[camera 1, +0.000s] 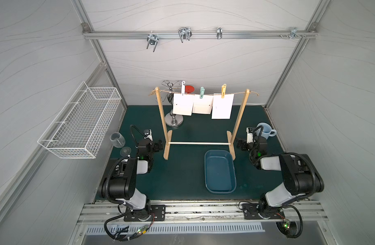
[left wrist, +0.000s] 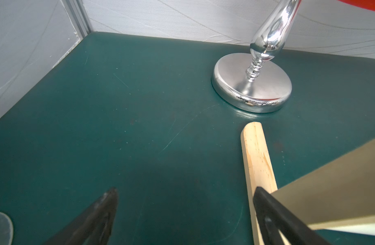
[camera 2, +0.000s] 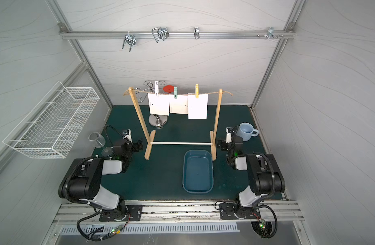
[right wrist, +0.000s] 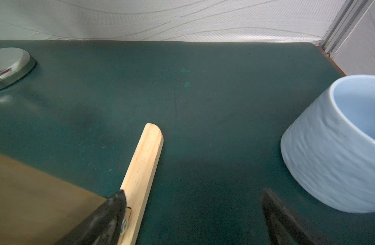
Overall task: Remove the postcards from the strings
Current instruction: Pinch the postcard on the clothesline.
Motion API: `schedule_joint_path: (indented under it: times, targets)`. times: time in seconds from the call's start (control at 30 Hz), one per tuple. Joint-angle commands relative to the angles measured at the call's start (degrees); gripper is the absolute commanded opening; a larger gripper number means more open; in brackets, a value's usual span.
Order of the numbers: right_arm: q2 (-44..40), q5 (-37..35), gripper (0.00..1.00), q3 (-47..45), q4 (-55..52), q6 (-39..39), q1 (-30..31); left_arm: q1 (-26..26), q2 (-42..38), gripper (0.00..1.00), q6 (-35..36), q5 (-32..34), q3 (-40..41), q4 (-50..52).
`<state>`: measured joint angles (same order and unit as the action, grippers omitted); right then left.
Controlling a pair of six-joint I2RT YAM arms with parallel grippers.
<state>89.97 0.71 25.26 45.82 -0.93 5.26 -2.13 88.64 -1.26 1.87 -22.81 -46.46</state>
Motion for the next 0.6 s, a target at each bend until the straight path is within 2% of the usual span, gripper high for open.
schedule_joint_path:
  times: [0.0,0.57]
  targets:
    - [0.51,0.34,0.99,0.50,-0.20,-0.39,-0.42,-0.32,0.63,1.00,0.11,-0.54,-1.81,-1.62]
    - [0.67,0.85,0.99,0.85,-0.61,-0.39,-0.44,-0.42,0.69,1.00,0.11,-0.54,-1.98,-1.36]
